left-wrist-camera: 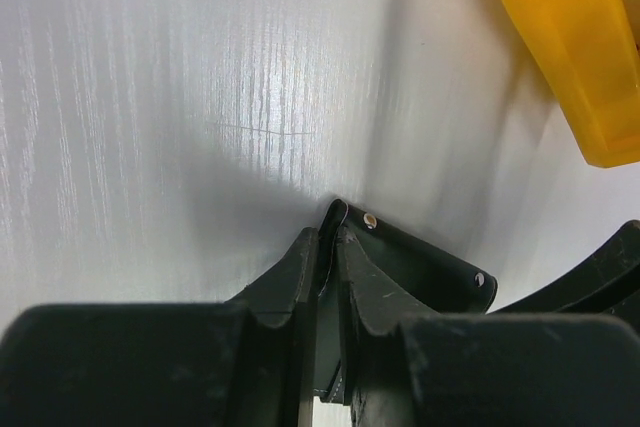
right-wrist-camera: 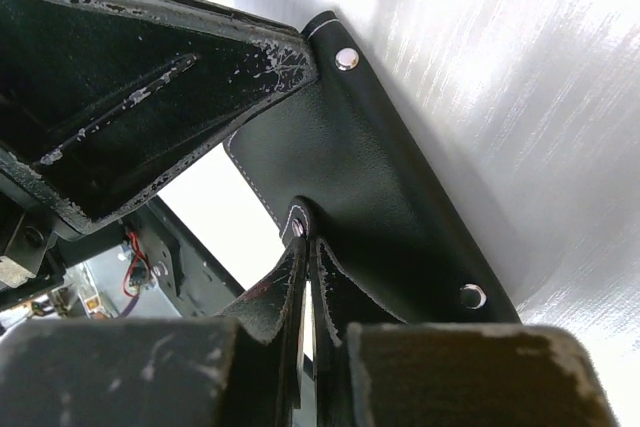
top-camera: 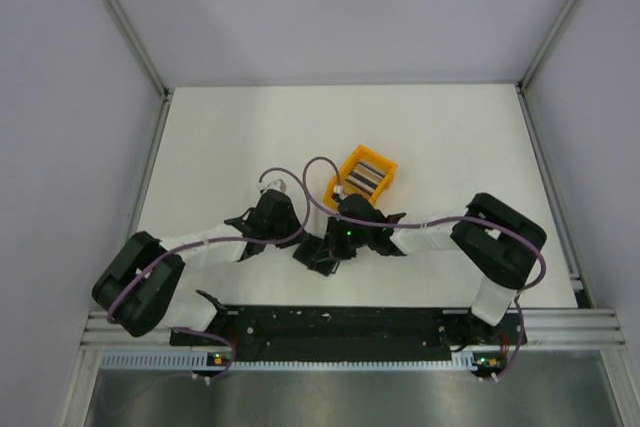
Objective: Put the credit cards into the card holder
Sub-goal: Open the card holder at the center of the board.
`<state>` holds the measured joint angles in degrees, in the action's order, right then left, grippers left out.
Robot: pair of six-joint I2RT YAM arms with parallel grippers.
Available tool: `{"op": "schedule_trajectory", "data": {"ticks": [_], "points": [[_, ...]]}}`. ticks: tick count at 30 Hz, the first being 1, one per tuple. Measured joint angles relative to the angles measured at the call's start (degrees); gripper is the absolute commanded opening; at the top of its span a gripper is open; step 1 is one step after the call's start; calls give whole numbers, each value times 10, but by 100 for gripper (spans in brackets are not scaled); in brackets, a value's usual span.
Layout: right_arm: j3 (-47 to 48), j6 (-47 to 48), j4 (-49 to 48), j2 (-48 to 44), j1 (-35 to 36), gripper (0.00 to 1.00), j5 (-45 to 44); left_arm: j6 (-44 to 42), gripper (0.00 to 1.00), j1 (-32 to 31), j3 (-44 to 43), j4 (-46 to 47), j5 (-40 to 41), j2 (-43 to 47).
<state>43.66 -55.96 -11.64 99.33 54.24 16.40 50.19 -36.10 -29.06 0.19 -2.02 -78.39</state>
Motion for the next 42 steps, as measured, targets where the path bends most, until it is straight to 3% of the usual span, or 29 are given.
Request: {"op": "schedule_trajectory", "data": {"ticks": [7,13,24,36,42], "points": [[1,50,-1,-10,20,0,-36,13,7,-1,3,3,7,2],[-47,103,-80,-31,43,0,-80,29,4,-4,3,1,15,1],[-94,151,-219,-30,45,0,-50,54,3,-5,3,1,23,-2],[-95,189,-257,-30,79,0,-17,72,3,-17,2,12,0,-15],[-96,222,-226,-36,80,0,-30,70,32,-19,2,-8,6,1]]}}
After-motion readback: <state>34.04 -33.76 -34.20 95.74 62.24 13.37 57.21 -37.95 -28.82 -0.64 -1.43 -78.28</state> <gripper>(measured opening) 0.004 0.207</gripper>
